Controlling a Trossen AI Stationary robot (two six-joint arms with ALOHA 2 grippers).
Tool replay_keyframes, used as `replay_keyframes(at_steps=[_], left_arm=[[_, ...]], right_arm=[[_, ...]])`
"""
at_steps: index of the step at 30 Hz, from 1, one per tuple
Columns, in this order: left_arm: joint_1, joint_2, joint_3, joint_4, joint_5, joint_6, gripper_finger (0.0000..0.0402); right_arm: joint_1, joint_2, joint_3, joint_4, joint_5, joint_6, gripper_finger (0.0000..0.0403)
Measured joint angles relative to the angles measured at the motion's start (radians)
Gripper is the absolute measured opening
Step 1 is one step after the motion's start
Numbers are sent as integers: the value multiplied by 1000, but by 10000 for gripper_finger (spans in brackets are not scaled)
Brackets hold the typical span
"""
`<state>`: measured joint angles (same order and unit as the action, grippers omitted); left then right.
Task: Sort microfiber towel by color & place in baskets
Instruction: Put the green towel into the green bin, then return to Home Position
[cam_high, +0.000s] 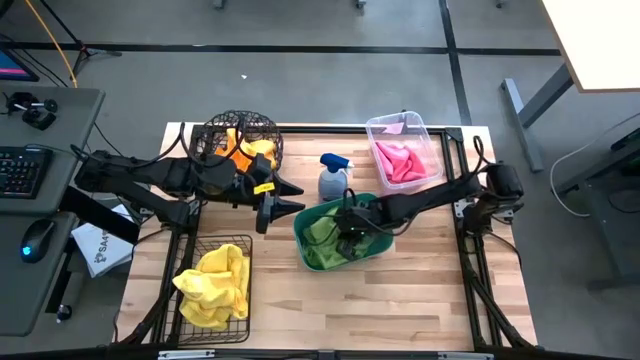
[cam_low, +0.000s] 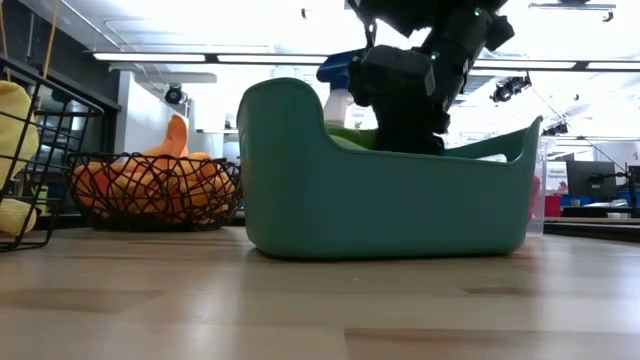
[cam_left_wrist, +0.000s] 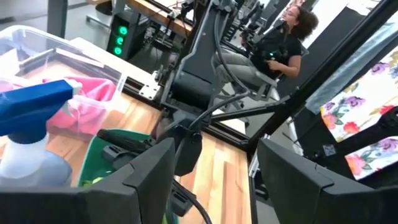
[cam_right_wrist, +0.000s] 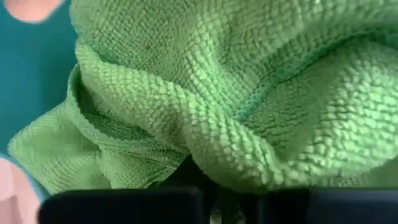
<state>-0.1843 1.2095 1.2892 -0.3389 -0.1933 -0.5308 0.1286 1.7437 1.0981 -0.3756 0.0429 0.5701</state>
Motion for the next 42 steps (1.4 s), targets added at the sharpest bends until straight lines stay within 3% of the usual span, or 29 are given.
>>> replay_keyframes(at_steps=[3, 10, 15, 19, 25, 29, 33, 39, 42], left_arm=[[0, 0, 0, 0, -13, 0, 218], [1, 0, 0, 0, -35, 15, 218], [1, 0, 0, 2, -70, 54, 218], [15, 0, 0, 10, -87, 70, 218], [47, 0, 0, -4, -89, 124, 218], [62, 6, 0, -61, -89, 272, 214], [89, 8, -22, -65, -68, 363, 181], [168, -89, -320, 292, 62, 354, 58], [206, -150, -518, 505, 100, 297, 9]], right_arm=[[0, -40, 0, -6, 0, 32, 59], [18, -176, 0, -70, 5, 28, 190], [18, -286, 0, -127, -71, -20, 270], [18, -362, 0, -166, -103, -27, 295], [18, -475, 0, -218, -101, -55, 298], [18, -549, 0, -298, -37, -64, 281], [18, -620, 0, -414, 30, -81, 212], [18, -705, 0, -521, 67, -41, 26], [23, -737, 0, -528, 66, -17, 21]])
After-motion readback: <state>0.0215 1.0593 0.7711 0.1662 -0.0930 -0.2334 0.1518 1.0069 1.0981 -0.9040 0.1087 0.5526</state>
